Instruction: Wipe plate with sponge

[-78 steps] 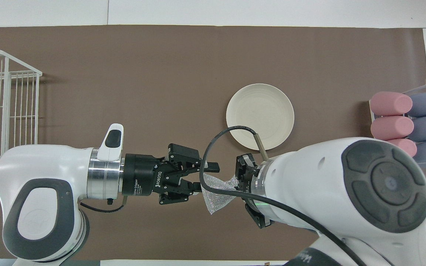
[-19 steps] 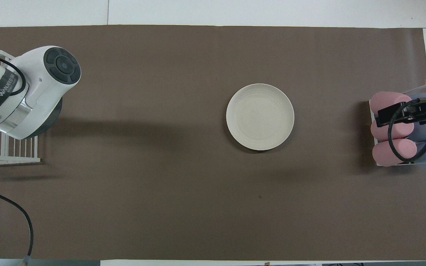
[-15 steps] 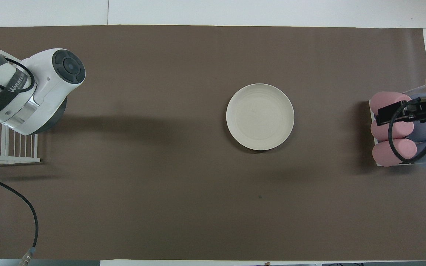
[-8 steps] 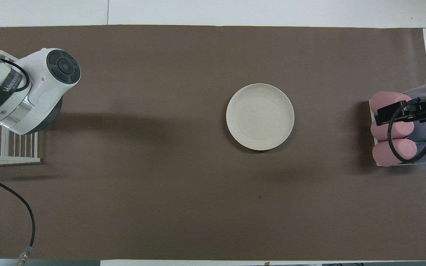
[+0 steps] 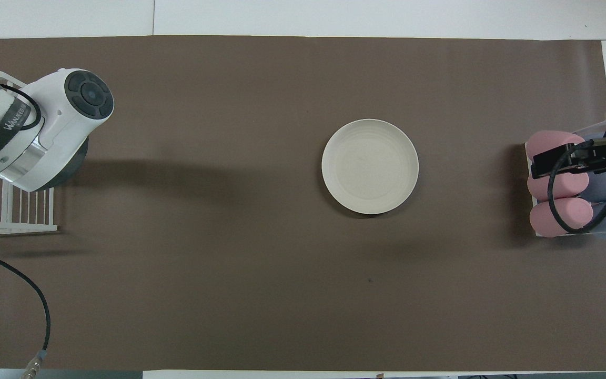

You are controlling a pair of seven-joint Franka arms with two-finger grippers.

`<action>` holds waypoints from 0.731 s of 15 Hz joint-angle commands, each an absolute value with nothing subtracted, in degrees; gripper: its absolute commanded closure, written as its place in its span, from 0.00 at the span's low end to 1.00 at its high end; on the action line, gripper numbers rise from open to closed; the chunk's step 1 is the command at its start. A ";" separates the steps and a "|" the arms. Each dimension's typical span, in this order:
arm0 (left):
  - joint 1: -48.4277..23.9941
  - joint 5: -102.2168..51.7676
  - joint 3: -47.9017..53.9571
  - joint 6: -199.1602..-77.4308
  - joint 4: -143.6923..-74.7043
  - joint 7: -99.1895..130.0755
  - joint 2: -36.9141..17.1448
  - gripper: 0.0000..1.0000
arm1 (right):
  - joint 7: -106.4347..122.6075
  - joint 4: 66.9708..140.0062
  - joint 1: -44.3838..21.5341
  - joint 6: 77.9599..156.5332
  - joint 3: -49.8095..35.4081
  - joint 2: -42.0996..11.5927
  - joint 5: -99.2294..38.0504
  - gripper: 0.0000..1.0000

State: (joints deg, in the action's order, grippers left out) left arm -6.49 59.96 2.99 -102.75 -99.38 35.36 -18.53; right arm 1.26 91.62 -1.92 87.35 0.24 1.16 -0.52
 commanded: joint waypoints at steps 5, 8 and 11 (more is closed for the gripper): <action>-5.71 55.92 3.25 -104.68 -98.97 36.04 -18.28 0.00 | -0.09 91.32 -1.93 86.40 0.00 1.58 -0.26 0.00; -4.93 47.06 3.16 -104.33 -96.16 35.42 -16.53 0.00 | -0.18 91.32 -1.93 86.31 0.00 1.58 -0.35 0.00; -4.75 36.86 2.90 -103.71 -94.57 34.28 -13.98 0.00 | -0.26 91.32 -2.02 86.40 0.00 1.58 -0.26 0.00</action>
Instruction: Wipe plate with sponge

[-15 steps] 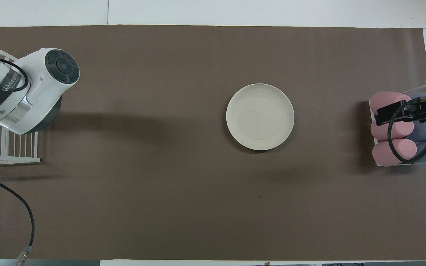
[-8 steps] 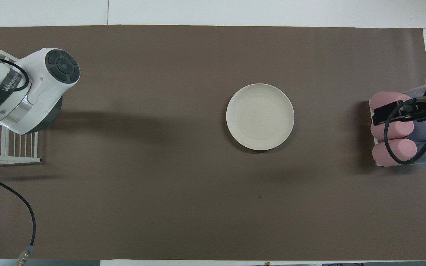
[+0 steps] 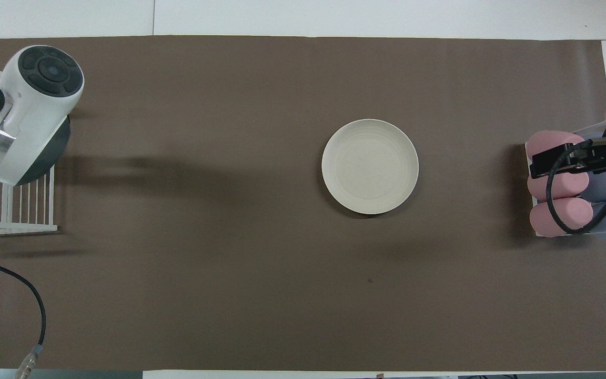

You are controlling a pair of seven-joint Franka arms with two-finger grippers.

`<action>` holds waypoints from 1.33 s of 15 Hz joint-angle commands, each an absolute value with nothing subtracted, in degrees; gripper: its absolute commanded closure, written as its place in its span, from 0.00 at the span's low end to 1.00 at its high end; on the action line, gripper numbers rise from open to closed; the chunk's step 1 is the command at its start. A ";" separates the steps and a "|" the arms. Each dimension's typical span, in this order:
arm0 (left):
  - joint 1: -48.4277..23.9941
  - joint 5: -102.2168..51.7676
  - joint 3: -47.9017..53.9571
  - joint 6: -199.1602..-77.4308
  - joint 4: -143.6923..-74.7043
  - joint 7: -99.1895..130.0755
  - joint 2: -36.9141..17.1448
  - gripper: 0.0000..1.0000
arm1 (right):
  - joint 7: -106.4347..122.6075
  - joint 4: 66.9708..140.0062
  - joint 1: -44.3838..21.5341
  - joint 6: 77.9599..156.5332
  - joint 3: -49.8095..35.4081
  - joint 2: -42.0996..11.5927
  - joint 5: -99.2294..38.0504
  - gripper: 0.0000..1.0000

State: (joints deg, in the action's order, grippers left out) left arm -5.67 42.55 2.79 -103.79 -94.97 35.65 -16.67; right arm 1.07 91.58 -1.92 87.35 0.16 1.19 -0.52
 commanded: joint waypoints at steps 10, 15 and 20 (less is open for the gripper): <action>-2.37 6.61 2.81 -92.74 -94.31 19.54 -1.94 0.00 | -1.23 91.23 -2.11 86.75 -0.09 1.58 -0.26 0.00; -2.81 0.00 2.81 -83.86 -94.92 5.48 2.72 0.00 | -1.41 91.14 -2.02 86.84 -0.44 1.49 -0.26 0.00; -2.90 -4.57 2.64 -85.69 -92.29 6.32 1.76 0.00 | -1.49 91.14 -2.11 86.84 -0.61 1.58 -0.35 0.00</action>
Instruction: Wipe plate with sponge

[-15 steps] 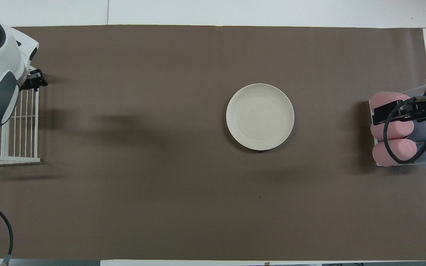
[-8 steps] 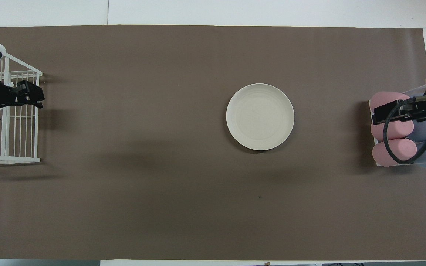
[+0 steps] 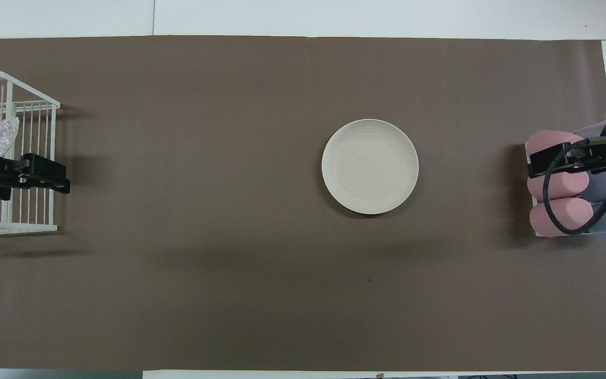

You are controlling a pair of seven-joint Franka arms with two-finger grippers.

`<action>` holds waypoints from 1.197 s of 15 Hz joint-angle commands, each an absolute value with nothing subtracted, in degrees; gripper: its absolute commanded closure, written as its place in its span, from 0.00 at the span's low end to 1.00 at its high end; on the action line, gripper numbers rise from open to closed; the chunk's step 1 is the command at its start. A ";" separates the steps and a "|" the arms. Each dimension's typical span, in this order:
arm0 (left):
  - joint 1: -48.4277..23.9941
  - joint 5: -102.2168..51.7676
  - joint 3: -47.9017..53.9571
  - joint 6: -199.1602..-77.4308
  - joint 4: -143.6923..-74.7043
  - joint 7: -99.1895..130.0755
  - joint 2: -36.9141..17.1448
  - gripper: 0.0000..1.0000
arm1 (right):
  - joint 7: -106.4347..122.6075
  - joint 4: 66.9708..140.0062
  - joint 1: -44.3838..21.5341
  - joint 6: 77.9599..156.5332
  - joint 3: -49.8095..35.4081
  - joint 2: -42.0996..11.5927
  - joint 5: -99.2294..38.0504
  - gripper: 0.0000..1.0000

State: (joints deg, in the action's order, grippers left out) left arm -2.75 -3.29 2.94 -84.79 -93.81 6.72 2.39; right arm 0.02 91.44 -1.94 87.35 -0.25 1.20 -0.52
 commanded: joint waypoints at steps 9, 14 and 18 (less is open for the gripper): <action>-4.31 0.01 2.90 -85.87 -90.97 6.41 0.53 0.00 | -1.93 91.14 -2.11 86.84 -0.79 1.58 -0.44 0.00; -4.13 -2.19 2.81 -86.04 -90.70 6.59 0.09 0.00 | -1.93 91.14 -2.11 86.84 -0.79 1.50 -0.44 0.00; -3.17 -2.11 3.07 -86.04 -90.70 6.50 0.18 0.00 | -1.93 91.14 -2.11 86.84 -0.79 1.58 -0.35 0.00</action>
